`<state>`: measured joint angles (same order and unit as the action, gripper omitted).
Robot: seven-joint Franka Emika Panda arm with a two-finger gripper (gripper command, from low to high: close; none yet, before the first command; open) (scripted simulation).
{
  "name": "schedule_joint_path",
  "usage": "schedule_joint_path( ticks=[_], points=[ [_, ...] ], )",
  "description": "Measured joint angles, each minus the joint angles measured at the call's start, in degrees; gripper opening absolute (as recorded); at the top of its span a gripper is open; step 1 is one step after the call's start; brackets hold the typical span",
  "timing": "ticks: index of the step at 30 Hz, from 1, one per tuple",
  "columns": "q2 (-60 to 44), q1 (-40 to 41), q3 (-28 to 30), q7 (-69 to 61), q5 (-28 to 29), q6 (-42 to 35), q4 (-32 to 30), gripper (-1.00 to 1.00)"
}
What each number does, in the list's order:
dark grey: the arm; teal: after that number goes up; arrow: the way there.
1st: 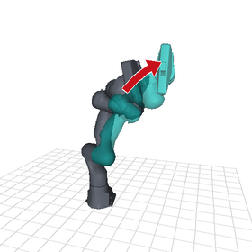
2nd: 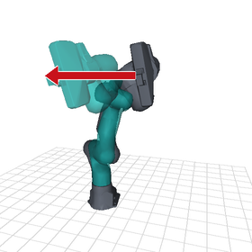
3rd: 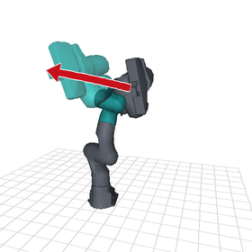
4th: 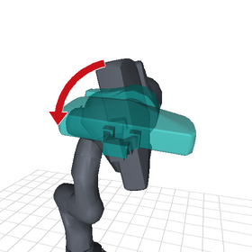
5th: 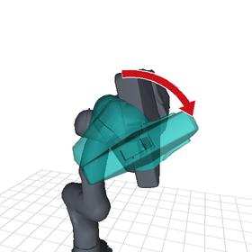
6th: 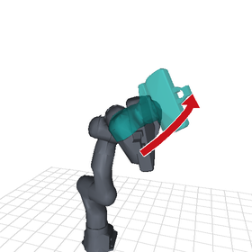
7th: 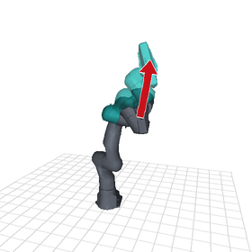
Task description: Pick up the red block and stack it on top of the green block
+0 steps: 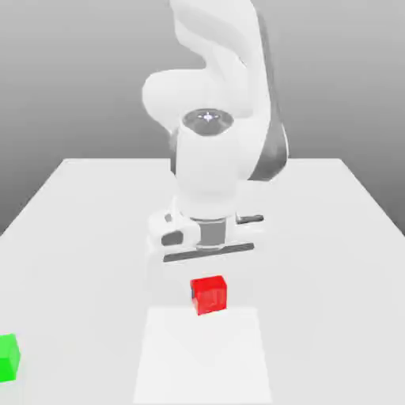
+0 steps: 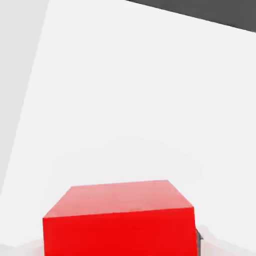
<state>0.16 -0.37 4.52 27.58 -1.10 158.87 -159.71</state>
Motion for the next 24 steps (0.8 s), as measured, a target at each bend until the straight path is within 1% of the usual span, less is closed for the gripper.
schedule_joint_path(
  ticks=[6,16,18,20,21,24],
  points=[
    [-6.0,8.9,3.2,-11.9,-2.7,-5.7,10.4,-1.00],
    [-14.3,21.4,9.0,-30.8,-5.0,-13.9,27.9,-1.00],
    [-17.3,22.8,8.8,-33.0,-6.2,-12.2,29.5,-1.00],
    [-21.2,23.9,7.8,-34.5,-7.8,-8.9,30.0,-1.00],
    [-22.7,24.4,7.3,-35.0,-8.4,-7.6,30.2,1.00],
    [-22.7,24.4,7.3,-35.0,-8.4,-7.6,30.2,1.00]
  ],
)
